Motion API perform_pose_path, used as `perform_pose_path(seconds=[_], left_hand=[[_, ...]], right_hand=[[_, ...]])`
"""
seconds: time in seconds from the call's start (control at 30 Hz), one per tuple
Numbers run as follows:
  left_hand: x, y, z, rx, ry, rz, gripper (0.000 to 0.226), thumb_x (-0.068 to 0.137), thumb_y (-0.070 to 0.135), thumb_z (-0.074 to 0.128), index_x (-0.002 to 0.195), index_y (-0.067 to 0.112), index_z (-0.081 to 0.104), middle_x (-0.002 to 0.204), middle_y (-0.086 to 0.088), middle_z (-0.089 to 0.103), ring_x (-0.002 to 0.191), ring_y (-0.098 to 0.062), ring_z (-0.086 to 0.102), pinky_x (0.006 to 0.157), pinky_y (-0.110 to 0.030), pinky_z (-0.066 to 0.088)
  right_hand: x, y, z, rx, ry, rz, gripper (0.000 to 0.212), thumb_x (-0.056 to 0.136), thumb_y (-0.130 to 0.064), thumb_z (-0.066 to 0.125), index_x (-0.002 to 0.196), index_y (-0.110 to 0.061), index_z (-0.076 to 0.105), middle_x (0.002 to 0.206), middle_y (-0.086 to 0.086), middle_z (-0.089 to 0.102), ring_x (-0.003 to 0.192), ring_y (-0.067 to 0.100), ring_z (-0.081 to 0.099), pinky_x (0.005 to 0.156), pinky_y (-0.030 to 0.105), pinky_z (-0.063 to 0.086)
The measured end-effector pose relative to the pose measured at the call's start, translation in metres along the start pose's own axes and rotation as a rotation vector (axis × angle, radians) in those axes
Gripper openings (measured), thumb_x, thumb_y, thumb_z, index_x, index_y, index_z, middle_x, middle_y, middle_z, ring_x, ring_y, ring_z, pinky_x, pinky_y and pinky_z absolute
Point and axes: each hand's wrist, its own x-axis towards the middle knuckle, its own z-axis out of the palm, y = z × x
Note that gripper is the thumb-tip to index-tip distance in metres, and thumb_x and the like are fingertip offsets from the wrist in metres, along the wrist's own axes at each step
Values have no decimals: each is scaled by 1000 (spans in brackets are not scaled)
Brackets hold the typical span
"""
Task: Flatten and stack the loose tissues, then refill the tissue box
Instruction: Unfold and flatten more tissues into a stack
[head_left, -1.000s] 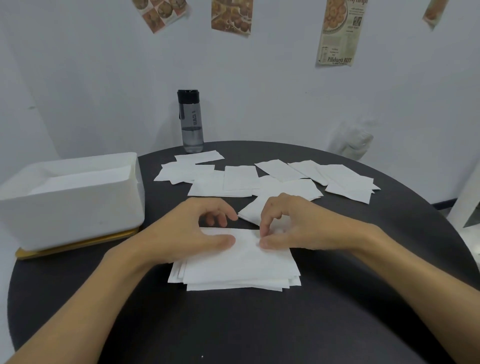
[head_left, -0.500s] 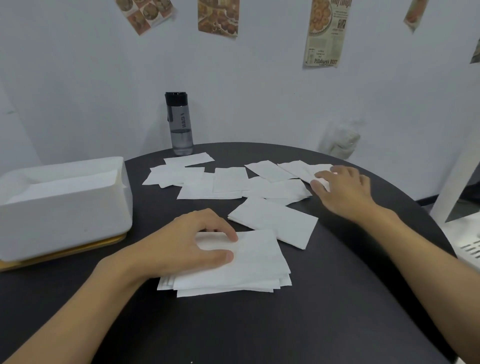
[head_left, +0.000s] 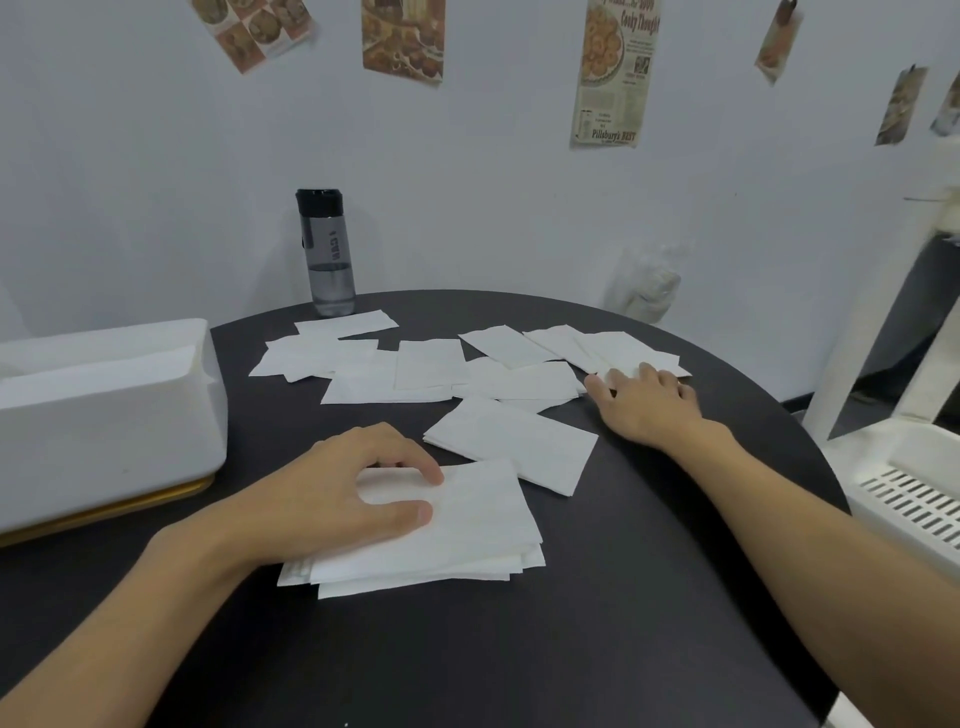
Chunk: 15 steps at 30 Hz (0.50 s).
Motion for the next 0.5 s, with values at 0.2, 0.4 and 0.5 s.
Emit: perform_pose_path(seconds=[0.2, 0.4, 0.5], left_hand=[[0, 0, 0, 3, 2, 5, 27, 86, 42, 74, 108, 55, 64, 121, 28, 58, 123, 3, 50, 108, -32, 40], [0, 0, 1, 22, 7, 8, 28, 86, 44, 74, 109, 54, 63, 122, 28, 58, 122, 3, 50, 107, -31, 41], [0, -1, 1, 20, 20, 9, 26, 86, 43, 74, 108, 51, 65, 121, 28, 58, 121, 2, 52, 105, -29, 42]], right_hand=[[3, 1, 3, 15, 23, 26, 77, 96, -64, 16, 142, -10, 43, 148, 9, 39, 139, 32, 30, 113, 49, 21], [-3, -5, 4, -63, 288, -97, 64, 99, -53, 26, 142, -6, 34, 154, 4, 29, 142, 28, 27, 109, 55, 26], [-9, -16, 0, -44, 453, -227, 57, 102, -45, 33, 144, -7, 35, 155, 2, 31, 140, 24, 33, 108, 50, 28]])
